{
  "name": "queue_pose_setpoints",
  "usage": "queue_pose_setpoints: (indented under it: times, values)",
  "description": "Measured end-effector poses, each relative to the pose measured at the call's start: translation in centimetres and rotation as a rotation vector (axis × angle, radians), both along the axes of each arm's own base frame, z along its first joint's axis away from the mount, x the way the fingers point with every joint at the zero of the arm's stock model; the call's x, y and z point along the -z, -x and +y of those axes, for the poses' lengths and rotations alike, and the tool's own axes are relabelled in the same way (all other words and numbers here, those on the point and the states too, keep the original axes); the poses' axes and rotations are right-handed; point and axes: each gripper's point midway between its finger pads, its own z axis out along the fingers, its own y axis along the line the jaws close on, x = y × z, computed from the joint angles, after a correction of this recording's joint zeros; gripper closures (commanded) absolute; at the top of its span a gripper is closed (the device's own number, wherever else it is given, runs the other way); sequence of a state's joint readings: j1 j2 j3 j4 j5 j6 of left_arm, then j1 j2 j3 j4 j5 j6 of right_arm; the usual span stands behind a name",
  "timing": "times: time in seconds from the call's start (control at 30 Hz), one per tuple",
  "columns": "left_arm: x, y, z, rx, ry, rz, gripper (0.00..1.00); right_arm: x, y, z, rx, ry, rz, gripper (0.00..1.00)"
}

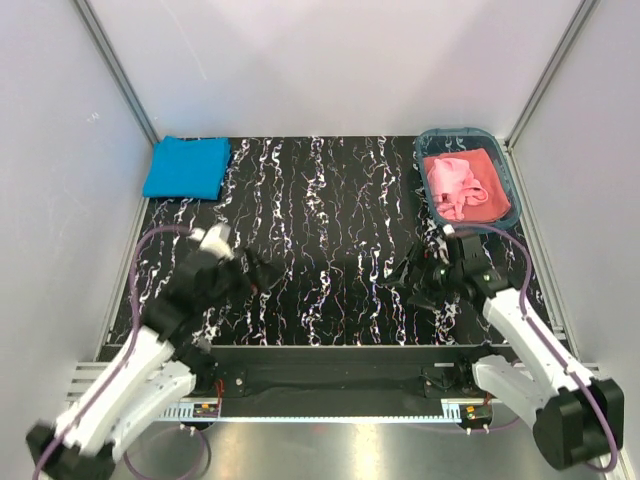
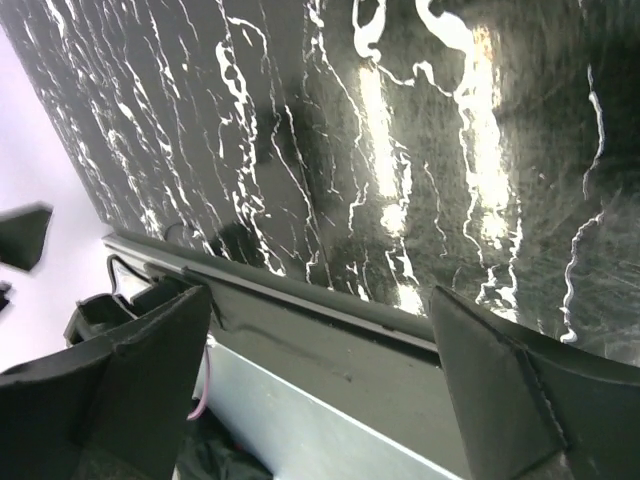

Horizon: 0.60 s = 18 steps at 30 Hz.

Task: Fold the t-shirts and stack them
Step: Neatly place the folded tshirt to the corner

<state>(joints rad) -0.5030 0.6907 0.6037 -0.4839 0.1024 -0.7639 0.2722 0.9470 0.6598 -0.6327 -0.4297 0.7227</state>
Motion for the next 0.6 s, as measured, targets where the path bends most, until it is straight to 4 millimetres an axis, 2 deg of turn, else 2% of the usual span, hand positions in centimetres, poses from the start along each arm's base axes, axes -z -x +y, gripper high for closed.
queue_pose_setpoints:
  times: [0.1,0.13,0.23,0.3,0.43,0.53,0.6]
  values:
    - [-1.4,2.6,1.2,-0.031,0.115,-0.094,0.03,1.3,1.0,0.0,0.034,-0.042,-0.011,0.0]
    - [-2.5,3.4,1.6,-0.04,0.171,-0.147,0.03,1.7,1.3,0.0,0.048,-0.058,-0.017,0.0]
    - [-3.5,5.4,2.4,-0.054,0.278,-0.221,0.02,2.5,2.4,-0.1,0.083,-0.096,-0.028,0.0]
    - [-2.4,6.1,2.6,-0.065,0.308,-0.195,0.01,2.9,3.1,-0.2,0.104,-0.12,-0.036,0.0]
    - [2.5,7.1,2.4,-0.064,0.261,-0.022,0.01,3.5,4.2,-0.4,0.143,-0.176,-0.067,0.0]
    - [4.4,7.8,1.9,-0.044,0.26,0.05,0.01,3.6,4.9,-0.5,0.168,-0.219,-0.095,0.0]
    - [4.9,7.9,1.5,-0.036,0.275,0.078,0.01,3.7,5.4,-0.5,0.178,-0.252,-0.111,0.0]
